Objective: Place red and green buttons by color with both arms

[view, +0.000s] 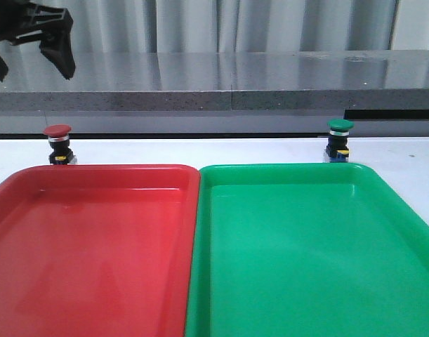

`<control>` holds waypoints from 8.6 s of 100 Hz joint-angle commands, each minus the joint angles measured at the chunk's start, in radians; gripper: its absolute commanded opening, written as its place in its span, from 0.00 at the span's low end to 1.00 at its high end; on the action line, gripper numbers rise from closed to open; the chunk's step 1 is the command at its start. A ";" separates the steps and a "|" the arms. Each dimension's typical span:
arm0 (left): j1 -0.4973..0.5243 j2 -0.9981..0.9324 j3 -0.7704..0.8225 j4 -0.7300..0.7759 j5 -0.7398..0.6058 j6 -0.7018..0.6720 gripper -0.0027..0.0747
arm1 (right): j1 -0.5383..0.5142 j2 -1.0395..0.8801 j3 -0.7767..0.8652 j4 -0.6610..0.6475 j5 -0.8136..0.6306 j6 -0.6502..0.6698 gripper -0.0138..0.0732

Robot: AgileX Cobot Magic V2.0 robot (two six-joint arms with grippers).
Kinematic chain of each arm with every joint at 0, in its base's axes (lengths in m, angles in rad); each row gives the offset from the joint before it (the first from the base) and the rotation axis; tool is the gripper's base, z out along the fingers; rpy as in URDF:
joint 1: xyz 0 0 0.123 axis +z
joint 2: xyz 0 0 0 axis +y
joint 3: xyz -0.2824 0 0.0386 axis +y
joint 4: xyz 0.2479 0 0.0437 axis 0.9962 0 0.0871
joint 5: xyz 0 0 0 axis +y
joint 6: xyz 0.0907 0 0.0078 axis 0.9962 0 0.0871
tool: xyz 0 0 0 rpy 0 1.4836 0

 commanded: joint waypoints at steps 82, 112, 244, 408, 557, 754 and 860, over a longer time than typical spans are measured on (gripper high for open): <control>-0.006 0.200 -0.148 -0.002 -0.112 -0.005 0.88 | -0.007 -0.019 -0.016 -0.002 -0.083 -0.008 0.08; -0.006 0.200 -0.148 -0.002 -0.114 -0.005 0.85 | -0.007 -0.019 -0.016 -0.002 -0.083 -0.008 0.08; -0.006 0.213 -0.148 0.002 -0.058 -0.005 0.16 | -0.007 -0.019 -0.016 -0.002 -0.083 -0.008 0.08; -0.231 -0.198 0.498 -0.242 -0.414 -0.005 0.15 | -0.007 -0.019 -0.016 -0.002 -0.083 -0.008 0.08; -0.171 -0.370 0.451 -0.149 -0.367 -0.005 0.81 | -0.007 -0.019 -0.016 -0.002 -0.083 -0.008 0.08; -0.027 -1.542 1.092 -0.041 -0.372 0.003 0.01 | -0.007 -0.019 -0.016 -0.002 -0.083 -0.008 0.08; 0.121 -1.831 1.476 0.093 -0.607 0.004 0.01 | -0.007 -0.019 -0.016 -0.002 -0.083 -0.008 0.08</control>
